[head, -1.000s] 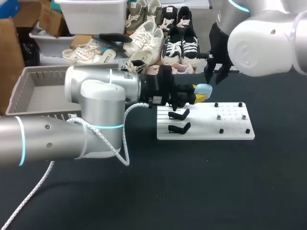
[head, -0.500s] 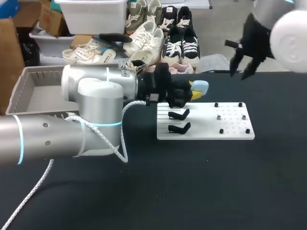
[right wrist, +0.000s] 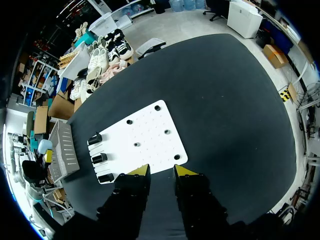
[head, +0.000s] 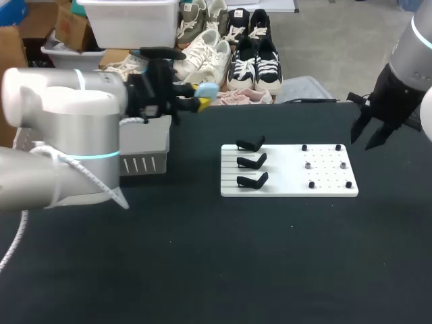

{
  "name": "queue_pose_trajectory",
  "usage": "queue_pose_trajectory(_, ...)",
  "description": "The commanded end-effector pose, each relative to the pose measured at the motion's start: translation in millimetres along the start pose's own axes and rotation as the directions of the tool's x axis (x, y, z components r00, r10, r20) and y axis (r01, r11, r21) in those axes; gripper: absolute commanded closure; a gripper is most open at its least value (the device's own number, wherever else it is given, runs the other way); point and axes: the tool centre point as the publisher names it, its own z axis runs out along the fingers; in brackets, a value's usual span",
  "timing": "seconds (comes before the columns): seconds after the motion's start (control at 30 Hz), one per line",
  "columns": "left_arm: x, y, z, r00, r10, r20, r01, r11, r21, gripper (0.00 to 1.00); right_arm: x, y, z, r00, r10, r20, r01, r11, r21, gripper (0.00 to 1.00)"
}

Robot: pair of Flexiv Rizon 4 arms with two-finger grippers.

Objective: Pick up each earbud case from the left stands, insert the matching earbuds, close the lid, and place the case in the box.

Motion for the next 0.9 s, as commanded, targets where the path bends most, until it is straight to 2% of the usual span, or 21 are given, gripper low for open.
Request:
queue_pose_trajectory(0.03,19.7,12.8,-91.1,0.999,-0.021,-0.04,0.016,0.993,-0.117,1.0,4.1,2.4,2.1,0.999,0.021,0.05,-0.021,1.0,0.008,0.73)
queue_pose_trajectory(0.23,65.5,40.6,-112.3,0.988,-0.124,-0.088,0.109,0.982,-0.153,1.0,8.5,9.5,0.6,0.997,0.058,0.055,-0.059,0.998,0.004,0.75)
queue_pose_trajectory(0.47,116.5,48.2,-102.3,0.954,-0.24,-0.179,0.22,0.968,-0.124,1.0,13.6,13.0,2.3,0.995,0.086,0.053,-0.086,0.996,0.006,0.76)
queue_pose_trajectory(0.53,124.4,41.3,-94.9,0.939,-0.273,-0.211,0.252,0.96,-0.122,1.0,15.2,13.2,2.5,0.995,0.089,0.052,-0.089,0.996,0.006,0.76)
queue_pose_trajectory(0.7,140.5,39.3,-94.7,0.924,-0.311,-0.222,0.289,0.949,-0.126,1.0,18.2,10.6,2.7,0.994,0.095,0.053,-0.095,0.995,0.008,0.76)
queue_pose_trajectory(0.87,144.9,40.4,-95.1,0.916,-0.314,-0.249,0.288,0.948,-0.137,1.0,21.1,7.9,2.6,0.994,0.1,0.053,-0.1,0.995,0.006,0.76)
queue_pose_trajectory(0.9,144.1,40.9,-96.0,0.916,-0.317,-0.245,0.29,0.947,-0.142,0.73,21.7,7.4,2.7,0.994,0.1,0.053,-0.101,0.995,0.006,0.76)
